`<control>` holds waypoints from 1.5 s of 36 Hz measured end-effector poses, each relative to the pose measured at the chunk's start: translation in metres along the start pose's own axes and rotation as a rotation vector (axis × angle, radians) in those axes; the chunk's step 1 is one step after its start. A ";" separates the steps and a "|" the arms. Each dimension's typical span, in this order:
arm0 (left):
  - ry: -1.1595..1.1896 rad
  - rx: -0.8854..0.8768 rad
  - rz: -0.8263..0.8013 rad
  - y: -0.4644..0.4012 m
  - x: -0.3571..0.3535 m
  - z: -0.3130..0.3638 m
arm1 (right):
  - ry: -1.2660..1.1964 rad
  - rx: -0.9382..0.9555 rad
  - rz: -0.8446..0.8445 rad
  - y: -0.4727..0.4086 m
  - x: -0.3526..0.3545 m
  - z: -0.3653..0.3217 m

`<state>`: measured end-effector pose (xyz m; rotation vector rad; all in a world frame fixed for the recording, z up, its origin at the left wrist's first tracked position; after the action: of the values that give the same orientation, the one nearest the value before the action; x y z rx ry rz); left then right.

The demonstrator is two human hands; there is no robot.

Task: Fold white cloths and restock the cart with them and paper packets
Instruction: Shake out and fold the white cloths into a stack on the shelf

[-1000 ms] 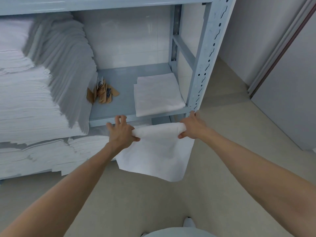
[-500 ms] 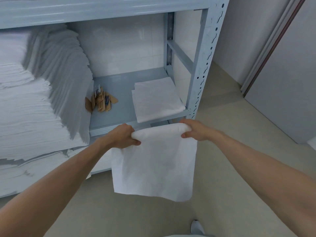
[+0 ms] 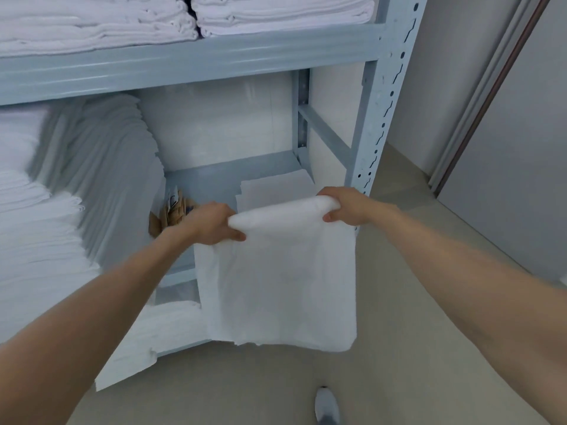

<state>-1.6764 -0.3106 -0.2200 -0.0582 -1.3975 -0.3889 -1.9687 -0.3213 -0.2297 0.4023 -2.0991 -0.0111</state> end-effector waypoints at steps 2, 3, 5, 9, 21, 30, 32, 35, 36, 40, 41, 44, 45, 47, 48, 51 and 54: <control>-0.051 0.039 0.076 -0.023 0.031 -0.003 | 0.019 0.024 0.074 -0.026 0.031 -0.011; -0.070 0.067 0.139 -0.035 0.046 -0.004 | 0.038 0.038 0.129 -0.039 0.046 -0.017; -0.132 0.123 0.309 -0.058 0.077 -0.004 | 0.075 0.051 0.272 -0.064 0.078 -0.027; -0.215 0.117 0.651 -0.087 0.114 0.003 | 0.205 0.125 0.620 -0.098 0.122 -0.038; -0.119 0.011 0.304 -0.193 -0.091 -0.027 | 0.541 -0.008 0.524 -0.170 -0.022 0.096; 0.000 0.232 -0.014 -0.198 -0.226 -0.034 | 0.237 -0.211 0.200 -0.173 -0.115 0.172; 0.010 0.265 -0.030 -0.206 -0.211 -0.036 | 0.053 -0.271 0.224 -0.183 -0.108 0.169; 0.077 0.329 -0.036 -0.207 -0.198 -0.043 | -0.153 -0.375 0.187 -0.193 -0.107 0.167; 0.099 0.357 -0.024 -0.206 -0.197 -0.047 | -0.160 -0.410 0.162 -0.196 -0.108 0.168; 0.275 0.541 0.058 -0.201 -0.204 -0.059 | -0.090 -0.551 0.108 -0.199 -0.115 0.177; 0.327 0.592 0.068 -0.201 -0.209 -0.059 | -0.072 -0.571 0.097 -0.198 -0.118 0.179; 0.517 0.767 0.079 -0.201 -0.217 -0.061 | -0.099 -0.613 0.116 -0.198 -0.122 0.175; 0.607 0.809 0.081 -0.201 -0.221 -0.060 | -0.126 -0.625 0.130 -0.198 -0.123 0.176; 0.761 0.852 0.142 -0.202 -0.226 -0.060 | -0.146 -0.613 0.146 -0.198 -0.125 0.177; 0.808 0.865 0.196 -0.203 -0.226 -0.061 | -0.132 -0.594 0.157 -0.198 -0.124 0.178; 0.877 0.902 0.351 -0.199 -0.215 -0.066 | -0.159 -0.566 0.247 -0.198 -0.116 0.179; 0.916 0.887 0.464 -0.192 -0.198 -0.072 | -0.134 -0.512 0.370 -0.195 -0.109 0.167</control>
<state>-1.6897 -0.4639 -0.4599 0.4635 -0.5124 0.5646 -2.0001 -0.4993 -0.4418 -0.3011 -2.1760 -0.3579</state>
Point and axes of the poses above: each hand's wrist, its own y-axis away from the middle knuckle, its own x-axis out of the back of the hand, z = x × y, the point moved 5 cm from there along -y, towards the middle knuckle, and after that the axes turned 1 degree about y, right-handed, at the moved point
